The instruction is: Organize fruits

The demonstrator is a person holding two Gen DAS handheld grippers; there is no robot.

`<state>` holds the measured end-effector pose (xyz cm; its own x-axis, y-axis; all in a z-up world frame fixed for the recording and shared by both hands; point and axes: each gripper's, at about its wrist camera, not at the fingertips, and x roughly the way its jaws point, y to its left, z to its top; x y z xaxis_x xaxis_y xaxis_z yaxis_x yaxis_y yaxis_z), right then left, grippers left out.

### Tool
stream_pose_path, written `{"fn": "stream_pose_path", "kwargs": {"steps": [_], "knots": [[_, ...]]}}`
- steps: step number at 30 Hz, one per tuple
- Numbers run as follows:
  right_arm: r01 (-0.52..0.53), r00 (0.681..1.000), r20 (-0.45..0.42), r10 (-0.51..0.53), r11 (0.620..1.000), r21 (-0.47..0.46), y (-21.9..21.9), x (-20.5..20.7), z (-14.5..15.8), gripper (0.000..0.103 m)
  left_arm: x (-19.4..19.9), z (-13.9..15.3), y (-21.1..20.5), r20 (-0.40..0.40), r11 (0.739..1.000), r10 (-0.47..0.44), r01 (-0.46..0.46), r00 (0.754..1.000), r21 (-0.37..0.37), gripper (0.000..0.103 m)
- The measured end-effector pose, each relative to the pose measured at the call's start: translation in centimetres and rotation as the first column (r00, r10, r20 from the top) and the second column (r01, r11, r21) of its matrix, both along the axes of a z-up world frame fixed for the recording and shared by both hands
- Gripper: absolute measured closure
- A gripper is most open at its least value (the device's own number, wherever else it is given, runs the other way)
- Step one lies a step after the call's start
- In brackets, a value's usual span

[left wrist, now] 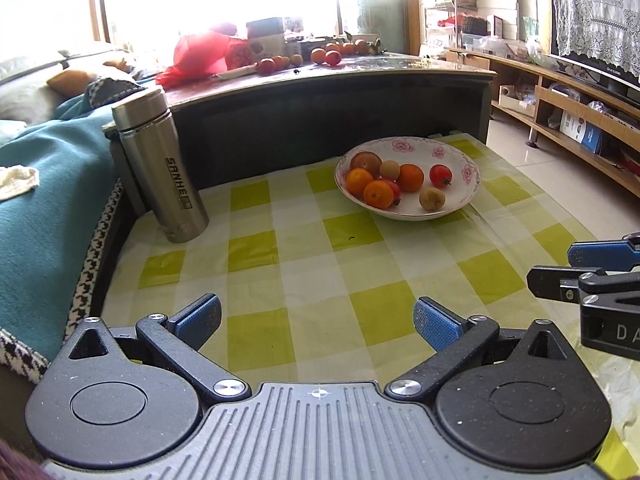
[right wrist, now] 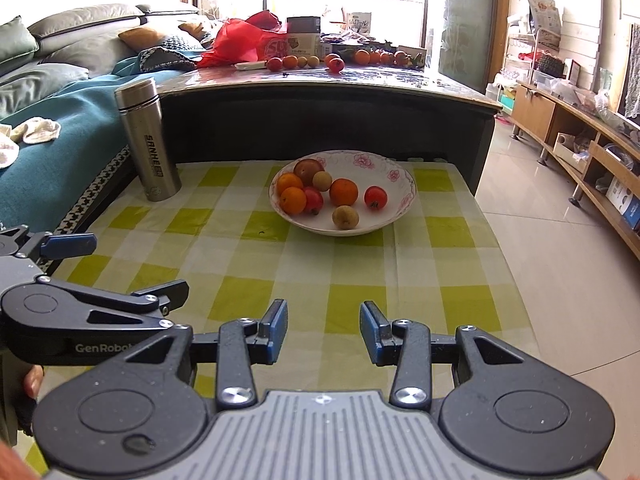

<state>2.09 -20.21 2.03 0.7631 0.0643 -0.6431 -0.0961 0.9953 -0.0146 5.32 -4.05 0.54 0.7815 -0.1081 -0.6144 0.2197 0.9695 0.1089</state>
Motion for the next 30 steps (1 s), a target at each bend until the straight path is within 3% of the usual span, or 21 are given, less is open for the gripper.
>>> {"fn": "stream_pose_path", "kwargs": {"steps": [30], "knots": [[0.01,0.999,-0.033,-0.01,1.0,0.001,1.1,-4.6,0.0,0.057,-4.5,0.3,0.5,-0.033,1.0,-0.004,0.004,0.999,-0.006,0.0]]}}
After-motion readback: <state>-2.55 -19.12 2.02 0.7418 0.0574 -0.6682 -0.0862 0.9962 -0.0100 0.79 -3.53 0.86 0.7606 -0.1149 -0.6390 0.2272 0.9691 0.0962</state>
